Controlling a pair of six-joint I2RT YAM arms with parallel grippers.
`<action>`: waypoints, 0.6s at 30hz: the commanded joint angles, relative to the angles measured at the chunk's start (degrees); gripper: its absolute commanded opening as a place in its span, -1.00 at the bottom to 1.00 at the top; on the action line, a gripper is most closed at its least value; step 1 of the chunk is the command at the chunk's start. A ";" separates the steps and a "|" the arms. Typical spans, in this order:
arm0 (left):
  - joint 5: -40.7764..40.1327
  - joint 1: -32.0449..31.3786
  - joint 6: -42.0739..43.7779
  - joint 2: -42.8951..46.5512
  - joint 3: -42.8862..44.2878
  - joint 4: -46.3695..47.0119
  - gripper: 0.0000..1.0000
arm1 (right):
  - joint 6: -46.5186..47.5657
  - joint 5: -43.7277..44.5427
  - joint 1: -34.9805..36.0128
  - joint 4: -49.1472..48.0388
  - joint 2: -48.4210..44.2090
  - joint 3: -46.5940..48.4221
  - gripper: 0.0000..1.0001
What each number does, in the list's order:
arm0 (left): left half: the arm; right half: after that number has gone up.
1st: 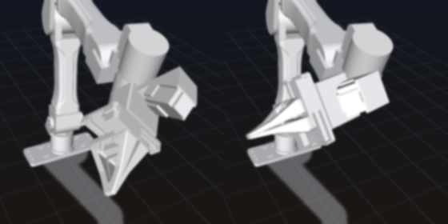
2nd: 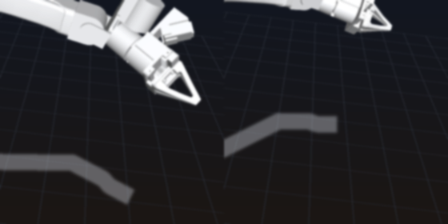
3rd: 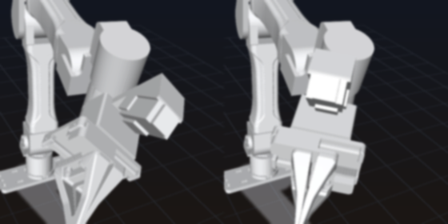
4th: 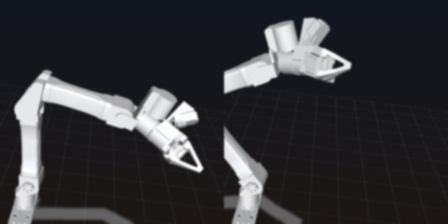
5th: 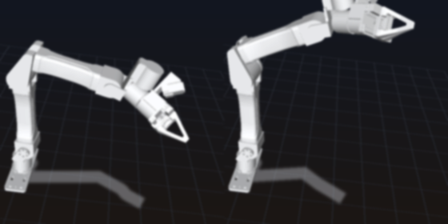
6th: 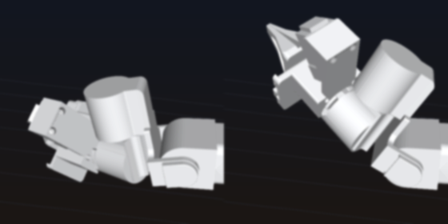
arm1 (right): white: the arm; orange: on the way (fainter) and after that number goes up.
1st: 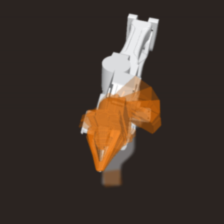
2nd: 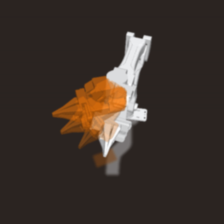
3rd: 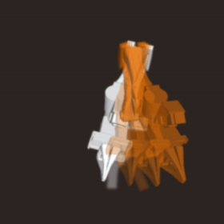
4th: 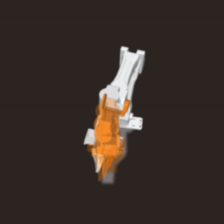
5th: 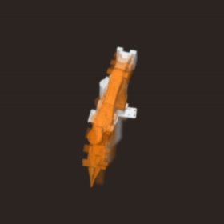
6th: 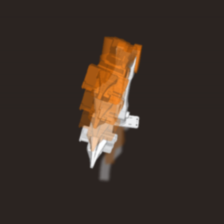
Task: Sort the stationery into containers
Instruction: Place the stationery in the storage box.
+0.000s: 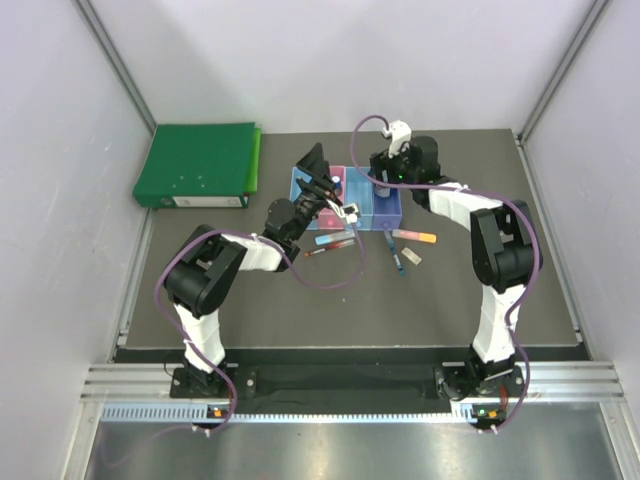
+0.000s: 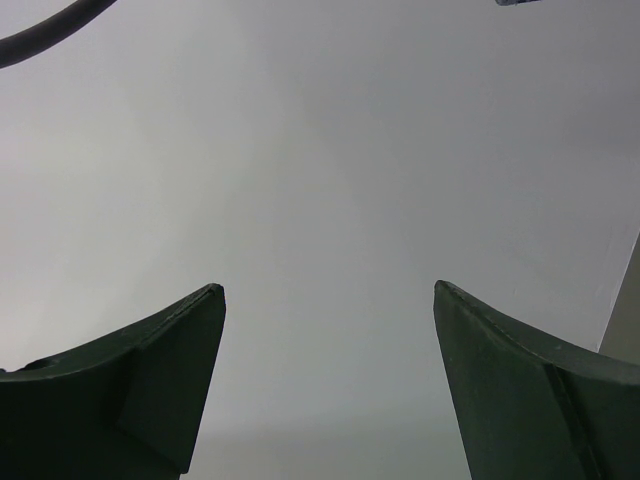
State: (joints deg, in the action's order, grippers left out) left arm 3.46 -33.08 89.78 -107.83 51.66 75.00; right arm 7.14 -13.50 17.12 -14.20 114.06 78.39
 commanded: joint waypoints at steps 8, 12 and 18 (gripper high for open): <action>-0.12 0.21 0.14 2.36 0.72 12.27 0.77 | -0.63 -0.83 1.42 -0.92 -1.73 2.20 0.69; -0.12 0.30 0.40 2.80 0.72 12.01 0.78 | -0.81 -0.30 1.42 0.13 -2.09 3.78 0.73; -0.30 0.56 -3.63 9.97 -1.55 3.86 0.81 | 2.87 -5.38 1.33 8.82 -5.24 10.88 0.80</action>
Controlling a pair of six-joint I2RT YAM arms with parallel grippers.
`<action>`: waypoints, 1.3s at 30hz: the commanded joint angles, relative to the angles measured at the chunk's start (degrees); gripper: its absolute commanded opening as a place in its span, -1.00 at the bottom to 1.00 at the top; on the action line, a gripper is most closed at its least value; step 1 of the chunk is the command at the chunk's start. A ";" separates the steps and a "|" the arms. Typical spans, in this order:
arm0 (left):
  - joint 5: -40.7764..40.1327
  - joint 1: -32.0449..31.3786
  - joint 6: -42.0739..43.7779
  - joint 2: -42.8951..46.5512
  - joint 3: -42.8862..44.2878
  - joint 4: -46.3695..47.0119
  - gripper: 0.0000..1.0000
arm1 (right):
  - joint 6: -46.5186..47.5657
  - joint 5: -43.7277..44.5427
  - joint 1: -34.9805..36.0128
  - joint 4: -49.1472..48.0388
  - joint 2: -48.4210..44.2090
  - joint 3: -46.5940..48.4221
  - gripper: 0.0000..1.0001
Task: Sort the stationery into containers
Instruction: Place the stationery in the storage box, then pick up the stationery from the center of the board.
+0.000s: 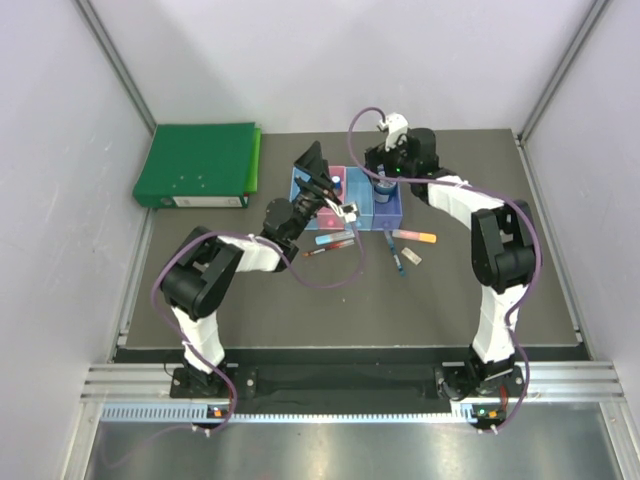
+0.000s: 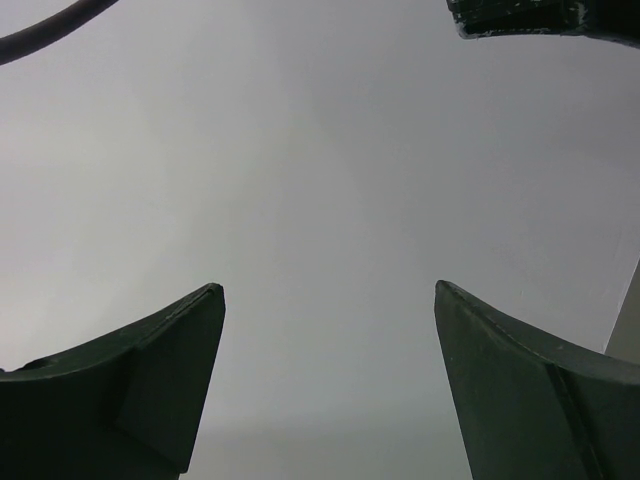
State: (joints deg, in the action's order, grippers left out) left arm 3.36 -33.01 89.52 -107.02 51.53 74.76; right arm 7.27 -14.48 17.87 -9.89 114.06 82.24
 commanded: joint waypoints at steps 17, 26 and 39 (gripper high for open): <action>13.95 2.25 -22.98 36.62 0.51 -77.74 0.98 | 34.30 -16.82 -4.33 59.81 -13.59 23.15 0.99; 14.49 2.52 -18.50 37.59 -4.59 -78.28 0.98 | 39.31 -9.17 -5.21 53.92 -21.15 2.15 0.94; 8.60 3.13 -19.82 38.03 -6.35 -63.69 0.98 | 39.67 -7.49 -5.30 48.05 -17.74 -11.22 0.77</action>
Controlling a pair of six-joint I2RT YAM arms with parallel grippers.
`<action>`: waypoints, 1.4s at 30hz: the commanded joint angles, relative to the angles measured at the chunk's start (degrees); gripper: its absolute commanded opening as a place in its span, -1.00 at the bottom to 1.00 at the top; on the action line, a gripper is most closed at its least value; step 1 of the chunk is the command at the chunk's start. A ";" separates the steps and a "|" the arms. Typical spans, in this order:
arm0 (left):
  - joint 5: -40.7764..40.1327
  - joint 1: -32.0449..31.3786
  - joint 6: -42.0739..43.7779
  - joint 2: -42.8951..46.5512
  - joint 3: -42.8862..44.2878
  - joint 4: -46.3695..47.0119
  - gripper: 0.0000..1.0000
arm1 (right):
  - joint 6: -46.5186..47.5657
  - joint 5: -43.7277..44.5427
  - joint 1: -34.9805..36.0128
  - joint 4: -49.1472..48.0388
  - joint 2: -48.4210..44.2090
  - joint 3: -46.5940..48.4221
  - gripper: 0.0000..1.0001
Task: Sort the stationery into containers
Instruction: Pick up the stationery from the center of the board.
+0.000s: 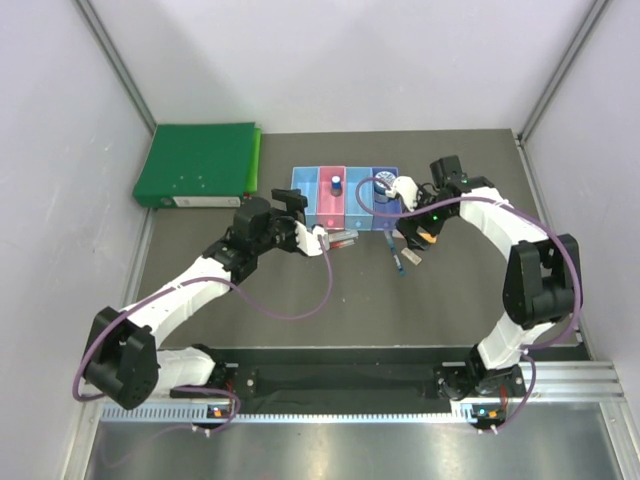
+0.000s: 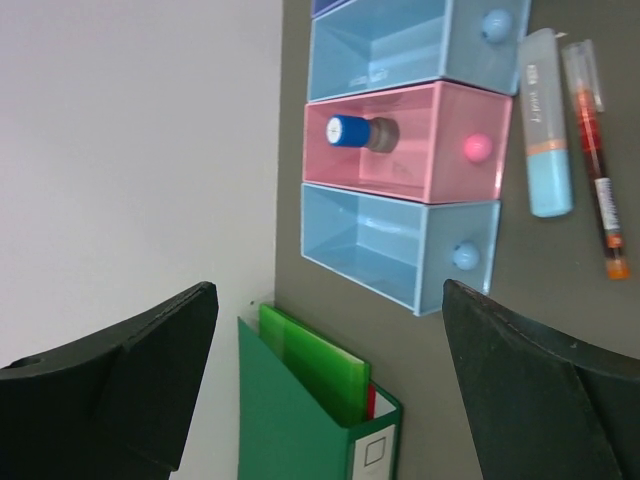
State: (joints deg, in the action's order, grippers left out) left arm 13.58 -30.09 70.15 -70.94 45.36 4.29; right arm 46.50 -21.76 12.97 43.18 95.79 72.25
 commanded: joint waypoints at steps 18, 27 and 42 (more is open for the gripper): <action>-2.25 0.73 1.83 1.15 1.30 7.48 0.98 | -4.05 1.98 -0.14 -8.99 5.81 -5.89 0.41; -1.19 1.34 2.18 1.41 1.57 6.69 0.98 | -7.74 2.95 2.67 -9.78 2.04 -8.26 0.28; 0.56 2.40 2.62 2.38 0.60 6.25 0.98 | -12.13 5.50 5.13 -15.05 4.41 -10.90 -0.08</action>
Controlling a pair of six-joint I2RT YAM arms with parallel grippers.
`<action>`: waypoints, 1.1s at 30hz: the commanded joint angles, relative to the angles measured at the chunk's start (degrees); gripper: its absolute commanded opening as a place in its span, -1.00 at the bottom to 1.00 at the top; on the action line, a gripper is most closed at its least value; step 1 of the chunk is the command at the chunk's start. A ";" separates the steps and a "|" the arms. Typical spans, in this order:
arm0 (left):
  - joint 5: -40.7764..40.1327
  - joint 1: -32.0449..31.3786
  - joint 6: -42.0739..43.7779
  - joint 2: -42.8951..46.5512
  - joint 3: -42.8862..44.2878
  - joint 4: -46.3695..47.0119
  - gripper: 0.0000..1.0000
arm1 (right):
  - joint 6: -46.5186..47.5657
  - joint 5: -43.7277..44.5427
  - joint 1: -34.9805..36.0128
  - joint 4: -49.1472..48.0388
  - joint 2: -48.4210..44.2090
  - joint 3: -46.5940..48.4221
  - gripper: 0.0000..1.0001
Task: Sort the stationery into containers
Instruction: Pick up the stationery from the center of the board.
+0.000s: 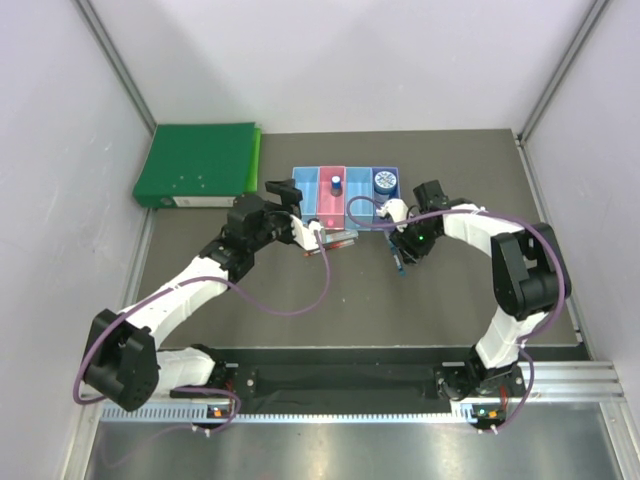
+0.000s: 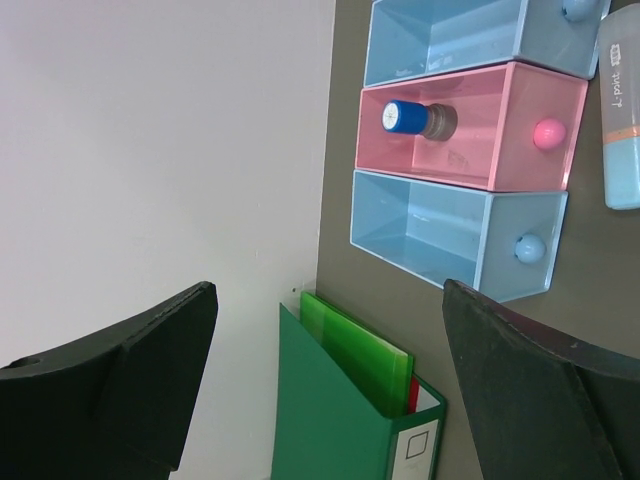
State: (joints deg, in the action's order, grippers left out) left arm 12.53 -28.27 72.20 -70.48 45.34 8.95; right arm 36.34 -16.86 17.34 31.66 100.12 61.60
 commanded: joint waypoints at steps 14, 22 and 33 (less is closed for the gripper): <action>2.41 1.11 1.54 3.15 -0.17 1.16 0.98 | -3.20 2.62 1.99 -3.89 0.61 1.15 -0.67; 2.06 1.38 1.36 3.42 -1.13 1.77 0.98 | -2.15 2.54 1.90 2.43 -4.40 5.36 -0.70; 2.14 1.82 0.83 3.51 -1.84 3.00 0.98 | -1.80 1.48 1.90 13.25 -10.29 18.18 -0.68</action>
State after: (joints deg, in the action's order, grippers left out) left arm 13.67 -26.87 73.47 -68.60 44.18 9.04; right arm 33.87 -14.33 18.65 40.53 93.36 73.84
